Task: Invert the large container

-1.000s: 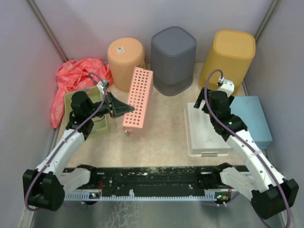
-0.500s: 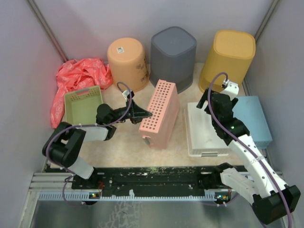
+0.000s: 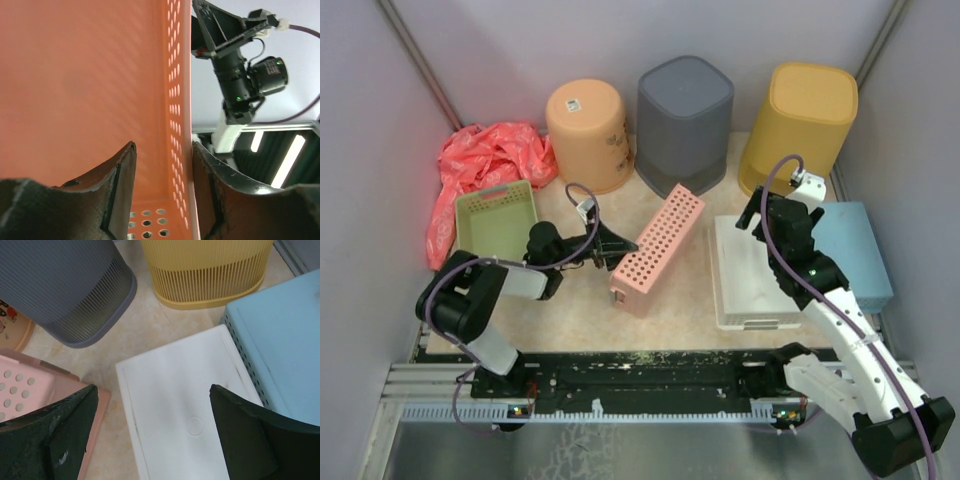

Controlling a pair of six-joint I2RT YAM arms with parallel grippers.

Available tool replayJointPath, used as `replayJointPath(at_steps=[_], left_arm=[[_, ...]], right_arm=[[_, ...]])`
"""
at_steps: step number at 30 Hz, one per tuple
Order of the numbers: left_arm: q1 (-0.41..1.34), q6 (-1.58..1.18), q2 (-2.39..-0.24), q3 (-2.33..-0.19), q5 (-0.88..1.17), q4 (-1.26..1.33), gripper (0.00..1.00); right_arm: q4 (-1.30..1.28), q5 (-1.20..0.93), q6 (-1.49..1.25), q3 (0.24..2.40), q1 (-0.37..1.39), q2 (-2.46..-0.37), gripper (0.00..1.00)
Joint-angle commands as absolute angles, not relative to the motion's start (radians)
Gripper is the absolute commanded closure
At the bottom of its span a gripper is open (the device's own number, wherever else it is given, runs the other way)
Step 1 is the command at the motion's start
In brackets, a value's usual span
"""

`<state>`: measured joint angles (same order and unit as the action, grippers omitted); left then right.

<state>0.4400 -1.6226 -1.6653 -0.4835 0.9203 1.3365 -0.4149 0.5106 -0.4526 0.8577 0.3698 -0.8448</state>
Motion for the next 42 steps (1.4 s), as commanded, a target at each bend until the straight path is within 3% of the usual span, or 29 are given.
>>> replayJointPath(at_steps=[1, 4, 9, 17, 25, 35, 42], left_arm=[[0.410, -1.175, -1.552, -0.526, 0.874, 0.775, 0.46], [0.399, -0.955, -1.459, -0.631, 0.760, 0.367, 0.43], [0.379, -0.698, -1.427, -0.791, 0.593, -0.020, 0.39], [0.254, -0.604, -1.419, -0.838, 0.435, -0.245, 0.38], [0.247, -0.456, -1.448, -0.974, 0.238, -0.519, 0.35], [0.341, -0.425, -1.434, -0.985, 0.215, -0.497, 0.27], [0.473, -0.430, -1.532, -1.008, 0.376, -0.341, 0.27]], right_arm=[[-0.395, 0.529, -0.427, 0.870, 0.366, -0.837, 0.07], [-0.386, 0.531, -0.421, 0.860, 0.365, -0.834, 0.07], [-0.364, 0.475, -0.436, 0.846, 0.367, -0.848, 0.08], [-0.367, 0.431, -0.423, 0.842, 0.367, -0.864, 0.08], [-0.356, 0.430, -0.419, 0.837, 0.366, -0.871, 0.08], [-0.317, 0.368, -0.456, 0.826, 0.366, -0.905, 0.08], [-0.347, 0.361, -0.459, 0.841, 0.366, -0.901, 0.09]])
